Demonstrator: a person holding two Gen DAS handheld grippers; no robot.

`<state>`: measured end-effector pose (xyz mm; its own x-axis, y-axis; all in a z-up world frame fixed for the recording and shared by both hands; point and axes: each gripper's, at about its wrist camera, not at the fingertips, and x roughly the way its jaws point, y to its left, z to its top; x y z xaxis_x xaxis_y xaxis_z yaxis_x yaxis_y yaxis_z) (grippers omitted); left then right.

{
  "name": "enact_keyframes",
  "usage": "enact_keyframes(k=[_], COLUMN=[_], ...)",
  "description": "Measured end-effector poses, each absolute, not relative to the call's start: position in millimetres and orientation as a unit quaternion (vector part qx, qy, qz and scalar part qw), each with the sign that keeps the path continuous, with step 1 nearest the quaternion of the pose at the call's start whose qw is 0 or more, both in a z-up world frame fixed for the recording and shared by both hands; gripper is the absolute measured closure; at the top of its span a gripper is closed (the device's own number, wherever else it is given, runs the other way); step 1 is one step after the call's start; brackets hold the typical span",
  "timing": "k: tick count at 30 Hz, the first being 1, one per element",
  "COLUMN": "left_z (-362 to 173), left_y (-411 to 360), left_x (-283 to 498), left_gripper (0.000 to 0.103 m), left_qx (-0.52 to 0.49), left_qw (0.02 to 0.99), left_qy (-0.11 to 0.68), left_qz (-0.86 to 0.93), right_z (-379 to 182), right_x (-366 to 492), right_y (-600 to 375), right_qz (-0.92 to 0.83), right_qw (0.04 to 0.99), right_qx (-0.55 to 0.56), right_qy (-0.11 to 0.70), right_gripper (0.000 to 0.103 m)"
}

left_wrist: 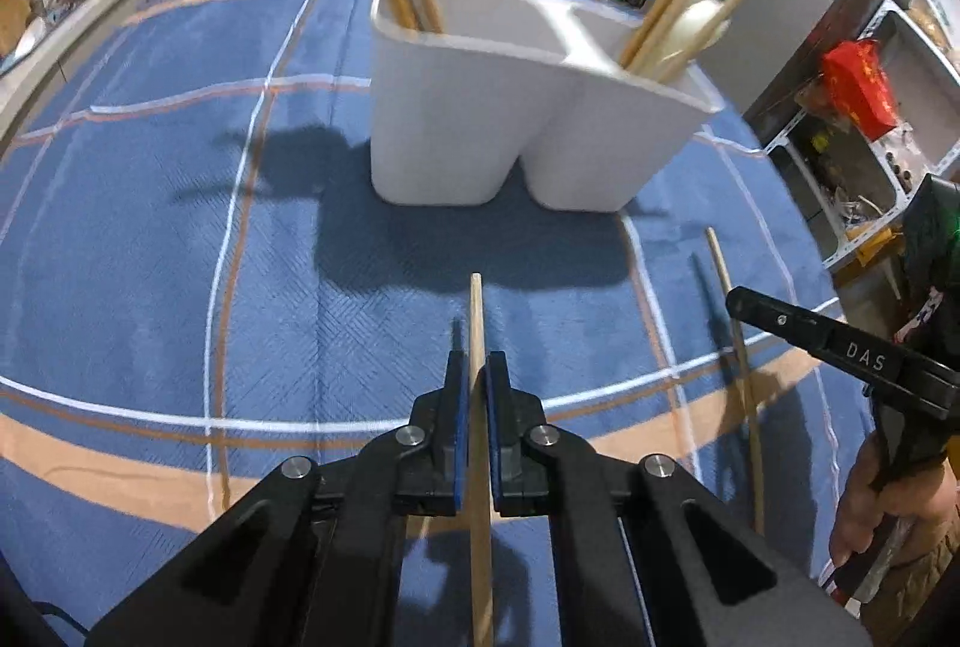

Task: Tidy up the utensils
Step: 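Lift the left chopstick and carry both chopsticks upright above the white holder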

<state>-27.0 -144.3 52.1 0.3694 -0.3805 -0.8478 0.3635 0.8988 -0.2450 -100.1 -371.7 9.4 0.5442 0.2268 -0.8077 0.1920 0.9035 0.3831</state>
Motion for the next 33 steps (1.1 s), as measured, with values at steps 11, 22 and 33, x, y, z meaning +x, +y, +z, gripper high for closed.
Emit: enact_keyframes(k=[11,22,33], left_z=[116.8,168.0,202.9], left_y=[-125.6,-113.9,-104.5], left_x=[-87.0,-140.6,-162.9], left_gripper=[0.098,0.098,0.099], left_qx=[-0.03,-0.033,-0.037], left_qw=[0.864,0.891,0.906], left_qy=[0.433,0.366,0.32], left_qz=[-0.254,-0.269,-0.275], right_z=[88.9,136.2,164.4], right_x=[-164.7,-217.0,-237.6], right_y=[-333.8,-305.1,-292.8], right_qz=[0.026,0.038,0.036], right_qw=[0.909,0.936,0.952], right_qx=[0.175,0.144,0.119], right_qy=[0.378,0.319,0.28], right_gripper=[0.096,0.097,0.097])
